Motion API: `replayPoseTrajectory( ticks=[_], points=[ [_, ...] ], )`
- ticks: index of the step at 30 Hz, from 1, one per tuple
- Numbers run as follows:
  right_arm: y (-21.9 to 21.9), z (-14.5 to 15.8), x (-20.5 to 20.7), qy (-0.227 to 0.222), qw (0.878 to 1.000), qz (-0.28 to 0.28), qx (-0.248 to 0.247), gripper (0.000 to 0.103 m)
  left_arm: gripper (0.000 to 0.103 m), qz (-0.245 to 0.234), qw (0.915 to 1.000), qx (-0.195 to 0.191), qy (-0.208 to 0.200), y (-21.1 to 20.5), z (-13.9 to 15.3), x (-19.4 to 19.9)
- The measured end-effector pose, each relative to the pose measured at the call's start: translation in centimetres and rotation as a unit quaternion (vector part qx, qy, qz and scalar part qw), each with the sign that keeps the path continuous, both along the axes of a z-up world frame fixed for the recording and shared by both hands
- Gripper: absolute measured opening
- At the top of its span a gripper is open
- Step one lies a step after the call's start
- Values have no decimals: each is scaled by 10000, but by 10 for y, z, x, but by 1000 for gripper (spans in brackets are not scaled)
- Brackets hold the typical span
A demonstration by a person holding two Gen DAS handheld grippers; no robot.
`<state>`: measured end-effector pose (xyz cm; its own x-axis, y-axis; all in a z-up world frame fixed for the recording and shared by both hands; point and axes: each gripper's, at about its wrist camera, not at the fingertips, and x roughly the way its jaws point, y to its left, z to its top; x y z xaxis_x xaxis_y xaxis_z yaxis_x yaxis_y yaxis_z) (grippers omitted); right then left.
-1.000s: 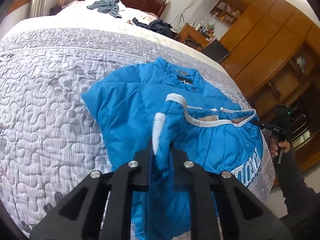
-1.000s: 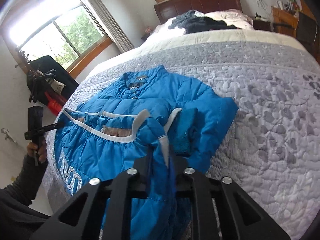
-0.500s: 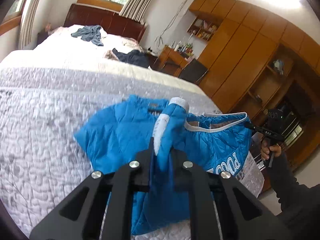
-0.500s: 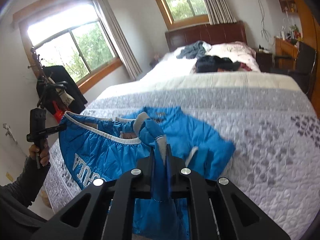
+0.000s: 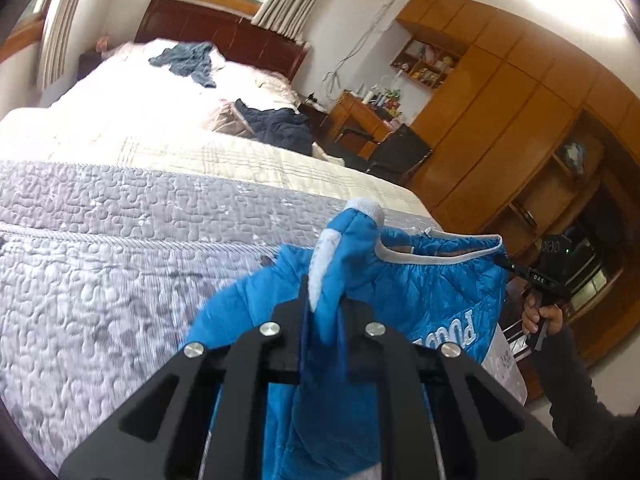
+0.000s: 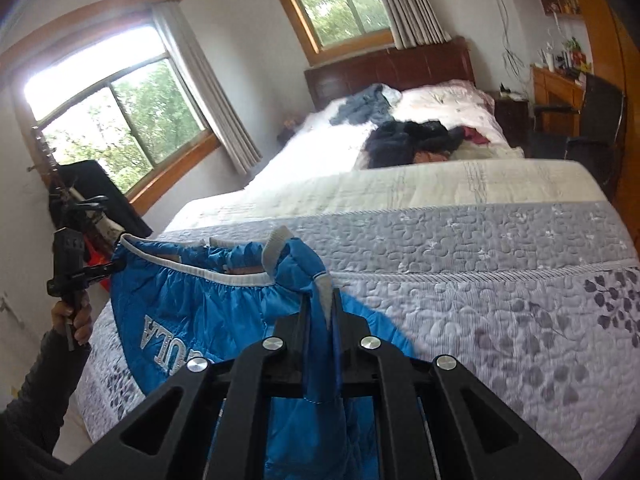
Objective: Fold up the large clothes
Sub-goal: 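Grasp the folded edge with both tools and lift it off the bed, then fold the held edge over the jacket with both tools and lower it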
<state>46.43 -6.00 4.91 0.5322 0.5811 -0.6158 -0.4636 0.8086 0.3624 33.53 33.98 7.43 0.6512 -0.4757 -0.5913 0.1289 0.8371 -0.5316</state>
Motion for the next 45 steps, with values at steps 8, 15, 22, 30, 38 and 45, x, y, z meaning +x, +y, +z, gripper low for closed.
replayPoseTrajectory(
  ticks=[8,15,22,30,38,45],
  points=[
    [14,-85,75,1135,9928,-210,-308,8,9,209,9895,1,1427,14,-101,72],
    [15,-115,82,1370,9891,-286,-453,8,8,253,9886,-296,1455,24,-118,71],
    [17,-65,73,770,9965,-291,-135,7,7,325,9948,-296,923,28,-76,69],
    [22,-70,100,752,9961,-467,-25,7,7,484,9931,-442,968,36,-83,96],
    [20,-114,137,1416,9883,-557,73,7,8,567,9823,-726,1628,45,-138,126],
    [22,-157,146,1887,9805,-535,-132,7,8,552,9793,-808,1772,44,-161,127]
  ],
)
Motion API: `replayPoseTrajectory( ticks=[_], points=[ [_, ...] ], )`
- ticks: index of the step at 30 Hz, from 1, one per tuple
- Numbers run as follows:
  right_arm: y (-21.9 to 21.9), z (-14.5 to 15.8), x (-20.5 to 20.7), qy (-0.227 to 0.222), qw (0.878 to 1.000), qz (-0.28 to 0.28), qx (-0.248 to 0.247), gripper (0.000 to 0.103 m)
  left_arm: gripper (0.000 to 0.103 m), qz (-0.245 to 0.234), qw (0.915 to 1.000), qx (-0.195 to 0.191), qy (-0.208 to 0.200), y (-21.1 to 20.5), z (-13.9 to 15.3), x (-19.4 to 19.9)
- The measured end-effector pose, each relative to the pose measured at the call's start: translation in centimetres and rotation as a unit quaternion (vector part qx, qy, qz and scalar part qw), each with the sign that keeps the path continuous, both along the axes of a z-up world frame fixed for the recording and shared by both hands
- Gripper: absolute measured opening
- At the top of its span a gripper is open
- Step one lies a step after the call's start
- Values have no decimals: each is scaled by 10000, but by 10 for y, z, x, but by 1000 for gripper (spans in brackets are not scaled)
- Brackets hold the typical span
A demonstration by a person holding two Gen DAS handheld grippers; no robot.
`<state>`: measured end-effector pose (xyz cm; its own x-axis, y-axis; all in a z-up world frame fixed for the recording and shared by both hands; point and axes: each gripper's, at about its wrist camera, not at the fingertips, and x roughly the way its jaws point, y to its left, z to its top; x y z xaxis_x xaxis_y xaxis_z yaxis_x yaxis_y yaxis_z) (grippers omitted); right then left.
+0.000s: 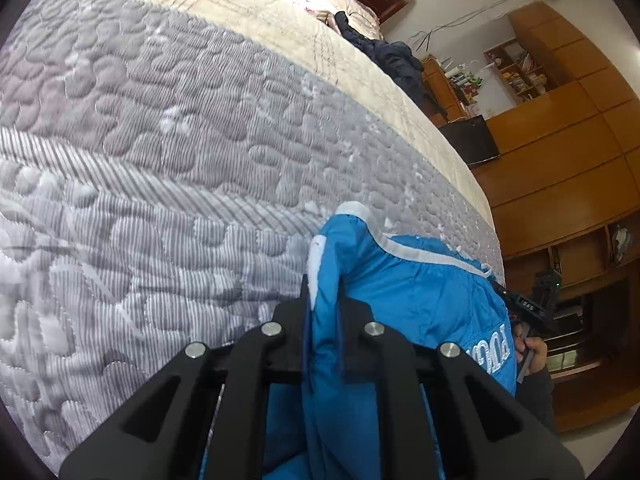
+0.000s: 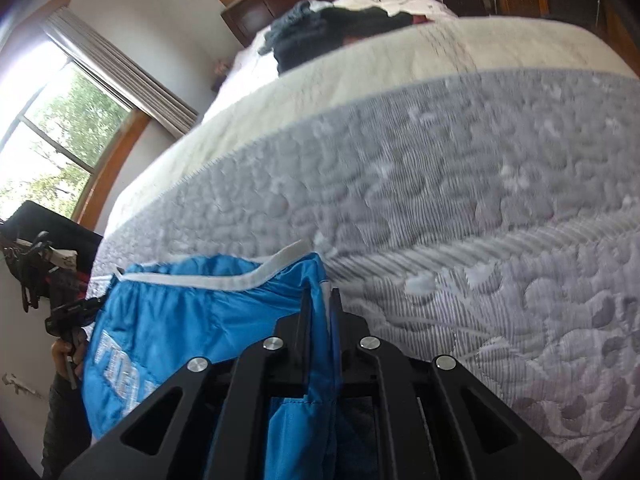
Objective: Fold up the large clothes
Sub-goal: 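Fold the held edge over the jacket with both tools and lower it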
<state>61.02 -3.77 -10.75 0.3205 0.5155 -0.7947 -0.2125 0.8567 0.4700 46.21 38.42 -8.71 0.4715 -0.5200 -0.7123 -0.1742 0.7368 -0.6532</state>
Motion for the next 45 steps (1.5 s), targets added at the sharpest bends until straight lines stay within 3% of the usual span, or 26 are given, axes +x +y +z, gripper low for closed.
replayPoseTrajectory(
  ticks=[5,7,10,13,16,17,20,23,26,28,31,33,35,37,38,39,40,42,45],
  points=[
    [9,-1,-6,-36,9994,133,-305,14,14,130,9997,147,-117,1,5,-12],
    [7,20,-13,-281,9983,54,-514,22,22,247,9983,400,-343,6,32,-23],
    [-4,61,-28,-838,9952,-170,-474,29,22,278,9923,915,-787,1,85,-40],
    [-4,84,-42,-909,9958,-38,-83,29,23,-123,9917,759,-1027,-23,111,-41],
    [20,71,-52,-543,9977,406,64,26,23,-464,9945,472,-815,-46,93,-35],
    [28,62,-53,-422,9978,520,-4,26,23,-513,9947,599,-653,-52,81,-32],
    [38,28,-54,-145,9975,593,-343,23,20,-383,9959,813,-86,-53,34,-24],
    [37,3,-54,-40,9969,592,-510,18,14,-261,9978,600,-55,-45,14,-26],
    [34,8,-54,-4,9974,483,-528,17,12,-140,9983,561,-94,-32,23,-36],
    [29,27,-64,-225,9978,384,-488,20,16,-67,9979,461,-444,-26,47,-54],
    [28,54,-94,-506,9974,514,14,20,17,-413,9955,194,-829,-40,69,-86],
    [37,58,-114,-534,9959,715,125,20,17,-621,9947,216,-794,-56,65,-99],
    [46,48,-129,-500,9951,853,-52,20,19,-628,9952,552,-502,-65,41,-107],
    [48,24,-129,-270,9963,766,-272,13,12,-571,9955,646,-396,-65,22,-110],
    [49,16,-129,-250,9962,728,-406,2,12,-540,9959,609,-399,-64,17,-111],
    [49,11,-130,-287,9956,721,-518,0,12,-480,9967,526,-398,-62,17,-112],
    [48,12,-130,-260,9962,668,-494,0,11,-425,9970,502,-412,-60,21,-117],
    [42,28,-141,-343,9971,573,-369,7,18,-376,9964,496,-581,-54,36,-135],
    [37,61,-173,-658,9957,644,33,7,22,-480,9908,454,-1185,-62,72,-180]
  ],
)
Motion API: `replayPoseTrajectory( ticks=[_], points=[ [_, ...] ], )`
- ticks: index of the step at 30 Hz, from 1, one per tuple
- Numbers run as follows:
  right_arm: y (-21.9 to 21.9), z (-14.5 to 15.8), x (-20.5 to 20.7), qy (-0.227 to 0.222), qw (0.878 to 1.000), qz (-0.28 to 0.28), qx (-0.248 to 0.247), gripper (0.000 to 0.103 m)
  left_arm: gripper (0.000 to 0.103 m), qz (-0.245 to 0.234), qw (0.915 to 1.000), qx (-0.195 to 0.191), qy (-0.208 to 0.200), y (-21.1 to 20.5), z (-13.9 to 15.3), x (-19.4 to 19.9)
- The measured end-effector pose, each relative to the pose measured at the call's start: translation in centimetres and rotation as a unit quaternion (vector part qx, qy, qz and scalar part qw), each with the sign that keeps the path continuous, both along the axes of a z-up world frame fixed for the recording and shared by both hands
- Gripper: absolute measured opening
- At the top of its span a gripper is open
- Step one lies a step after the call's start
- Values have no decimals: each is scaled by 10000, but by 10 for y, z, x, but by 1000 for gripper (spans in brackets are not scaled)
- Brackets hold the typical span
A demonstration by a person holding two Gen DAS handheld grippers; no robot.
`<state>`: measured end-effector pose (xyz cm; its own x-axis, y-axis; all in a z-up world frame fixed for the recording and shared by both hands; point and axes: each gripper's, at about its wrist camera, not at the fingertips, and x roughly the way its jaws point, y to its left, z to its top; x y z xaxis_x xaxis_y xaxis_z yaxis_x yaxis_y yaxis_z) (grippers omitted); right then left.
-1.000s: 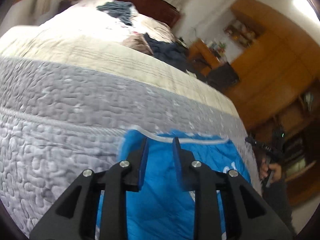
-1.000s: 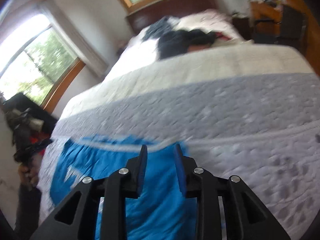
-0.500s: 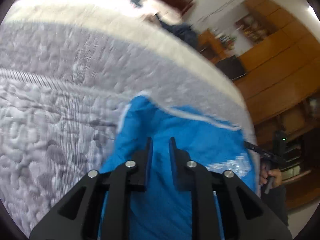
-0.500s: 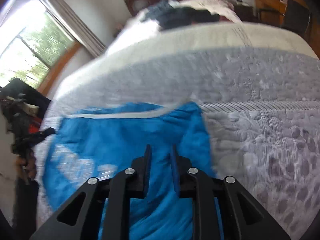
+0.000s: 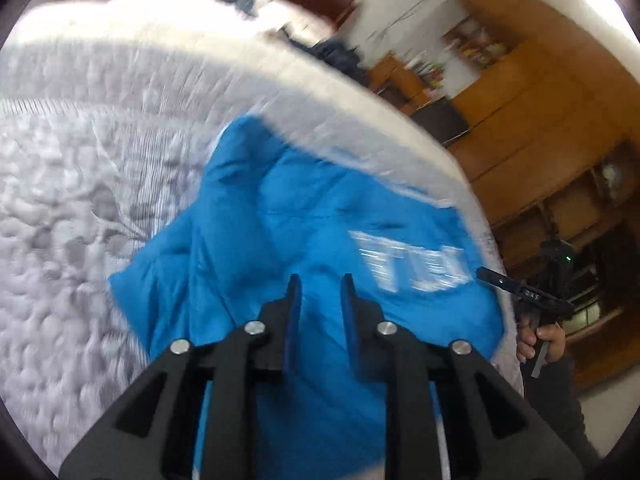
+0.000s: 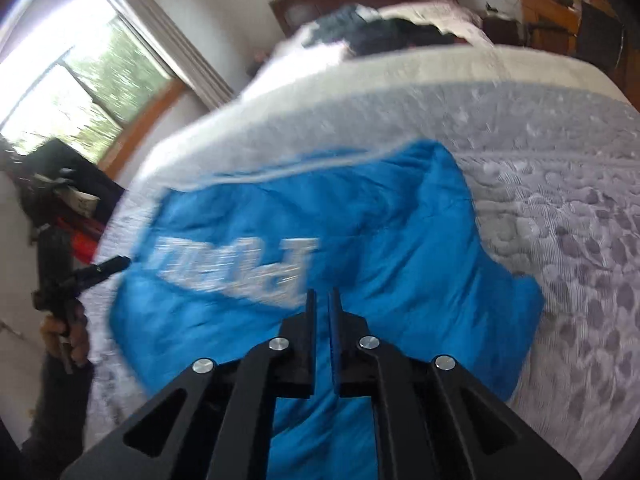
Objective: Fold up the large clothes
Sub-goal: 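Open both tools and pull them back from the folded jacket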
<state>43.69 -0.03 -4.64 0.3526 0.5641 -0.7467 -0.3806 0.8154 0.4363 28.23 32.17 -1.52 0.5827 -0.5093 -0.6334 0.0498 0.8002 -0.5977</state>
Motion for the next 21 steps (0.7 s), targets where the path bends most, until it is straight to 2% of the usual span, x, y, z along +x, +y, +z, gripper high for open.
replayPoseTrajectory(
  ticks=[2,3,5,6,7,9,11,12,15,17,18,19,21],
  points=[
    [9,6,-25,-60,9997,197,166,7,23,-248,9993,-219,-196,-15,4,-28],
    [16,1,-34,-39,9994,299,170,7,23,-337,9990,-196,-205,-24,-1,-37],
    [30,-14,-39,16,9991,419,-21,7,23,-325,9994,95,112,-36,-29,-40],
    [37,-25,-36,46,9989,422,-193,2,16,-291,9992,150,219,-41,-37,-38],
    [41,-40,-32,95,9986,397,-338,1,1,-211,9989,287,315,-40,-46,-34],
    [38,-45,-27,241,9989,286,-271,0,0,-94,9990,165,402,-35,-46,-35],
    [34,-32,-36,156,9994,230,-184,8,23,-131,9997,62,195,-39,-27,-53],
    [31,-18,-49,-41,9995,290,-132,8,36,-256,9996,102,14,-47,-15,-65],
    [14,-6,-68,-323,9991,126,-237,9,52,-462,9983,310,-199,-63,-7,-89],
    [-5,-15,-75,-330,9982,-294,-396,9,56,-454,9980,446,-61,-70,-20,-92],
    [-12,-23,-73,-332,9968,-474,-553,2,53,-423,9978,515,36,-69,-30,-89],
    [-17,-36,-68,-245,9967,-526,-560,0,50,-383,9981,462,121,-67,-40,-83],
    [-18,-47,-63,-122,9976,-528,-435,0,50,-323,9988,343,150,-61,-44,-78]
  ],
)
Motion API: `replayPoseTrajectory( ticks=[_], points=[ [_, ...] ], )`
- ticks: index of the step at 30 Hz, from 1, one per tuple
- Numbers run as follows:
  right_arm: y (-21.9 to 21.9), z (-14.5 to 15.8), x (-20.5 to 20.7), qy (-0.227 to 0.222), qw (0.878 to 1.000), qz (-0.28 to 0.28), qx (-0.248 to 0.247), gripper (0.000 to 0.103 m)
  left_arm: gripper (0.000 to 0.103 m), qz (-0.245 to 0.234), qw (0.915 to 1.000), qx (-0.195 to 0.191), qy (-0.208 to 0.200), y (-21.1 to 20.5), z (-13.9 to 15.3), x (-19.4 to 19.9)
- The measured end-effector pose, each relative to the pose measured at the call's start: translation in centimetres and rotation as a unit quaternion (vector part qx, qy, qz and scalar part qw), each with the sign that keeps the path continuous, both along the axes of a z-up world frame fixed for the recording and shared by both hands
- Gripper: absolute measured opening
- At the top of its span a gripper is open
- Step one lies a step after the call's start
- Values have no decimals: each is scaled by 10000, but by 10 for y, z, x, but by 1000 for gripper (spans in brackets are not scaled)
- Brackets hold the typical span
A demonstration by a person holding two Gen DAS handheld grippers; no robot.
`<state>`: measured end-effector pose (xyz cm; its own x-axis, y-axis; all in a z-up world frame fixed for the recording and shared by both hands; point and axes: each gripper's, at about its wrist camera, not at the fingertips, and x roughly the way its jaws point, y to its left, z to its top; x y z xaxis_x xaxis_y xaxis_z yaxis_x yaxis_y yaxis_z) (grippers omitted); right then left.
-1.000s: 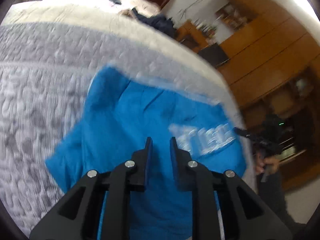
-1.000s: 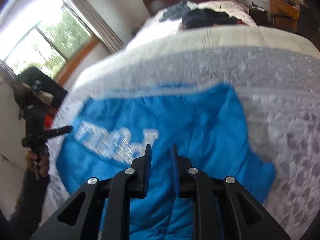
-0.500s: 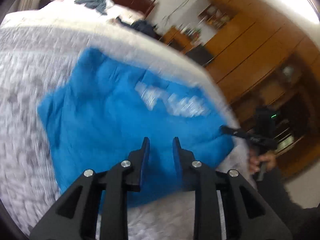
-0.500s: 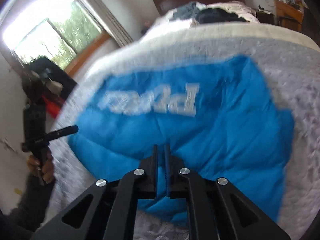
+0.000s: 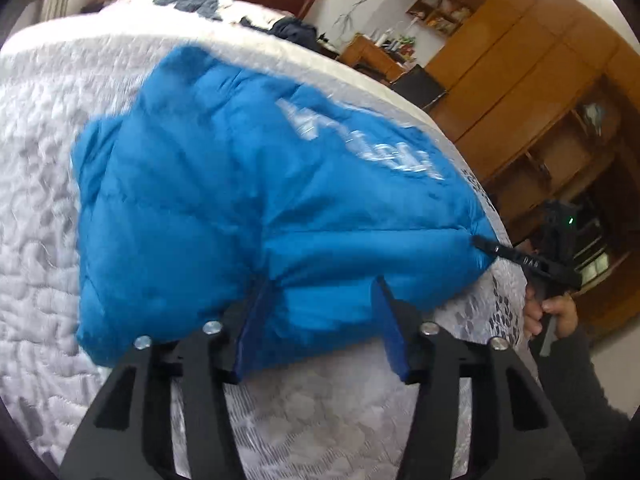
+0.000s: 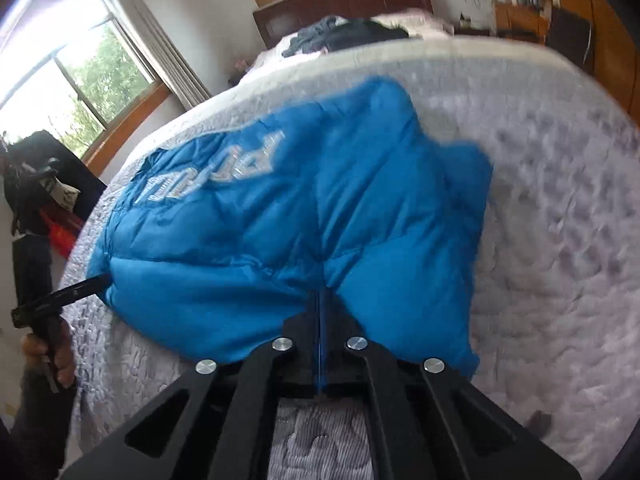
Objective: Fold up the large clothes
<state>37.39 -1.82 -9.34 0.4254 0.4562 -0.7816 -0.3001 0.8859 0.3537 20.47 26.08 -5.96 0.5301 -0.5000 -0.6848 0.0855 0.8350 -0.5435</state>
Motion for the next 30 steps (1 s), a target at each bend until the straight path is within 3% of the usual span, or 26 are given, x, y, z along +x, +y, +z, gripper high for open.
replayPoseTrajectory(
  ticks=[2,4,7,10,12,15,25,27,30],
  points=[
    [3,6,-3,-73,10000,-11,0,3,57,18,10000,-47,-47,0,7,-6],
    [-1,22,-17,-197,9997,-63,163,12,76,52,9998,-43,-160,1,16,-13],
    [-7,40,-40,-404,9987,-132,264,24,90,114,9991,-86,-404,-8,42,-33],
    [-9,53,-71,-543,9980,-167,269,50,96,270,9976,53,-641,-24,61,-63],
    [-5,61,-97,-754,9969,-159,174,85,100,352,9963,303,-722,-33,70,-88],
    [12,72,-144,-1247,9919,-156,-190,99,100,486,9918,758,-905,-48,77,-120],
    [49,70,-219,-1342,9903,-106,-339,99,100,964,9761,1666,-1007,-71,93,-198],
    [59,69,-233,-1367,9894,-132,-480,99,100,983,9766,1673,-930,-68,93,-209],
    [83,71,-252,-1597,9837,16,-831,99,100,873,9844,1426,-551,-50,84,-219]
  ],
)
